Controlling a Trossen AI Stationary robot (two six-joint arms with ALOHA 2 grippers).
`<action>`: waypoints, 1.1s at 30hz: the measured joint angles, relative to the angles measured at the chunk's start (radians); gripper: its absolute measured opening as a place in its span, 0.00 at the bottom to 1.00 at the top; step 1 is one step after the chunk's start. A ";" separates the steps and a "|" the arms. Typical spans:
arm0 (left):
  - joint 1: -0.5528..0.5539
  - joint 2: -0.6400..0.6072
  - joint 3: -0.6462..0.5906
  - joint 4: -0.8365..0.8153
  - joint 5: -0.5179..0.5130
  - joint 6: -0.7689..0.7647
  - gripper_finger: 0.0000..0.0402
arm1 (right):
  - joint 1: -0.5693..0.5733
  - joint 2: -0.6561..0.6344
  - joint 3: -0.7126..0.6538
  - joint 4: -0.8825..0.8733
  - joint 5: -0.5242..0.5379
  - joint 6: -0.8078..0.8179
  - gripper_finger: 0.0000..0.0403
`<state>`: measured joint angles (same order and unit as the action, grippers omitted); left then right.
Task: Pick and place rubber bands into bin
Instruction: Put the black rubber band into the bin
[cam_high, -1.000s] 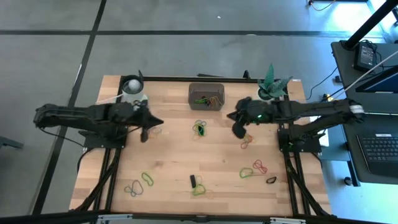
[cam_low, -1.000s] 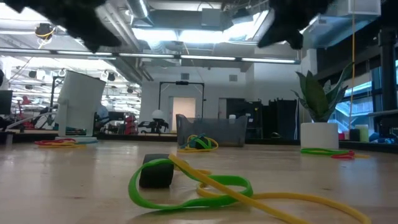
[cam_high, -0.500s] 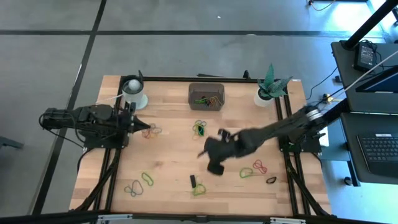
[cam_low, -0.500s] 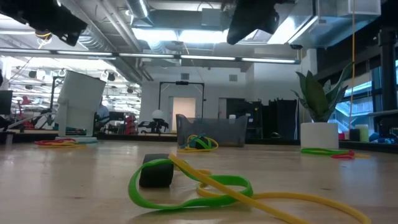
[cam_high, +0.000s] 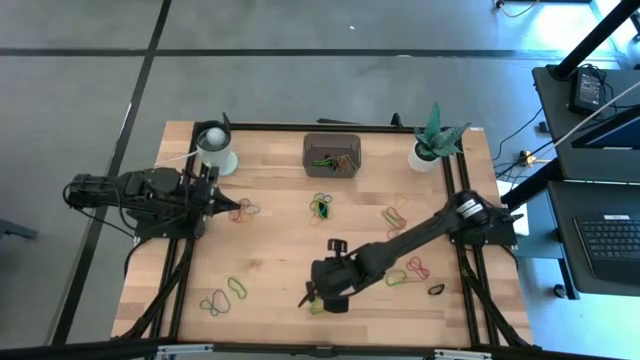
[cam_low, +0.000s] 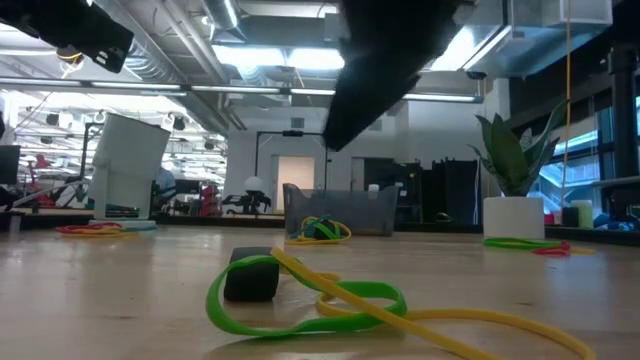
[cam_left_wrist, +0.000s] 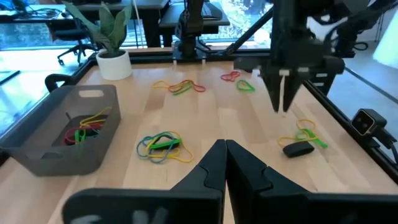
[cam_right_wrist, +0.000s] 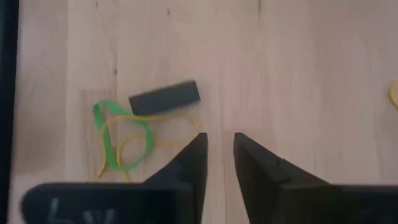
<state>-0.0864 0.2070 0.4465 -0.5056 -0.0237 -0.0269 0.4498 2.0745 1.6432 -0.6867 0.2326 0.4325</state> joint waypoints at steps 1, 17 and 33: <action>0.000 0.000 0.000 0.000 0.001 0.000 0.01 | -0.001 0.007 0.000 0.020 0.000 -0.021 0.23; 0.000 0.000 0.000 0.000 0.001 0.000 0.01 | -0.014 0.129 0.001 0.258 -0.081 -0.160 0.41; 0.000 0.000 0.000 -0.001 -0.004 -0.002 0.01 | -0.028 0.217 0.006 0.282 -0.091 -0.147 0.32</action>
<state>-0.0864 0.2073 0.4465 -0.5067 -0.0275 -0.0291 0.4213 2.2917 1.6489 -0.4049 0.1413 0.2859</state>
